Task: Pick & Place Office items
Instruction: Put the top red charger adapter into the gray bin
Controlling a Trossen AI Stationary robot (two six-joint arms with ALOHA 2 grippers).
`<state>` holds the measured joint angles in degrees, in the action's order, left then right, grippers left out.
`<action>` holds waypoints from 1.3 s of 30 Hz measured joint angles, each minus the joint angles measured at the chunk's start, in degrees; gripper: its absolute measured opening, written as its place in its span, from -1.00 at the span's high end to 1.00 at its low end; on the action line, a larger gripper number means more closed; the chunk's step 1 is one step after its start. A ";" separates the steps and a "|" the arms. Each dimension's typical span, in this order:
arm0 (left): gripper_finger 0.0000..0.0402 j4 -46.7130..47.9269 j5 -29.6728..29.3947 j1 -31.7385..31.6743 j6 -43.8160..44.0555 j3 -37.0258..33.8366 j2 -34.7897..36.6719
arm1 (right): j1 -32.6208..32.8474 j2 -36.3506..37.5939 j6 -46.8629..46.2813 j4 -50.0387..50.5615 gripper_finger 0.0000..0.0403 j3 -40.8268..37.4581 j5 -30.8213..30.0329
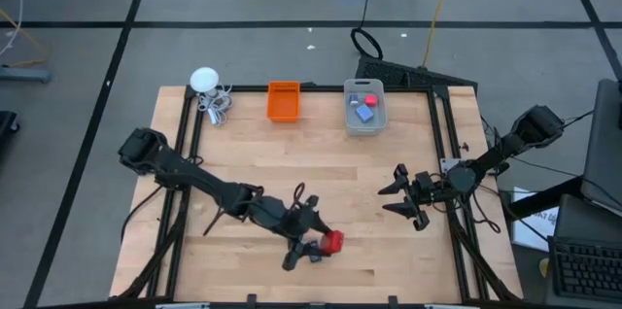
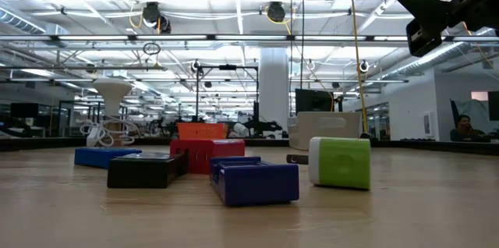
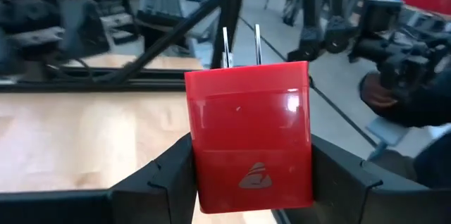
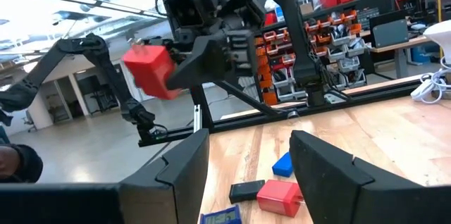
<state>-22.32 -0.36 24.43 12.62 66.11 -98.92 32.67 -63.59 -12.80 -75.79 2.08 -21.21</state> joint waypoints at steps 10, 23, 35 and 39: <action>-0.06 -10.73 3.80 -0.13 3.18 -0.02 -7.72 | 0.00 0.00 -0.15 0.20 0.07 0.01 0.00; -0.06 -9.02 3.27 -2.50 3.45 -0.02 -10.56 | 0.00 -1.07 -0.95 8.59 0.07 5.27 0.26; -0.06 5.81 -11.34 -6.30 -4.27 -0.15 -8.35 | -1.86 -11.15 -1.26 12.25 0.07 11.79 -0.06; -0.06 8.34 -11.89 -7.55 -6.63 -0.64 -3.85 | -4.53 -14.86 -1.80 11.86 -0.01 13.11 -0.09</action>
<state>-13.99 -12.25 16.88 5.98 65.46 -102.76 28.14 -78.46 -14.60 -63.92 15.19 -21.30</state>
